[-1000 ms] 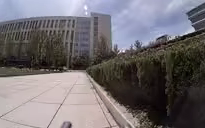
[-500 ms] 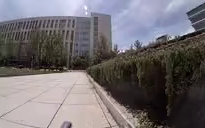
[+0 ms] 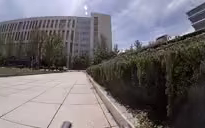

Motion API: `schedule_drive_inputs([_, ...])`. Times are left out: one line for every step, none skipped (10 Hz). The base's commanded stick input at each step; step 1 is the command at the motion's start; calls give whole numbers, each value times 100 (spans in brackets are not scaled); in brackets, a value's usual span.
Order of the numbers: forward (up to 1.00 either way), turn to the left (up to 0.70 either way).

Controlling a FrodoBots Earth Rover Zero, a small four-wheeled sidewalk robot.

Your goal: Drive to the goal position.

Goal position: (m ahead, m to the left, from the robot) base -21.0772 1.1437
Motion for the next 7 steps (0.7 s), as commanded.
schedule_drive_inputs([10,0])
schedule_drive_inputs([10,0])
schedule_drive_inputs([10,0])
schedule_drive_inputs([10,0])
schedule_drive_inputs([10,0])
schedule_drive_inputs([10,0])
schedule_drive_inputs([10,0])
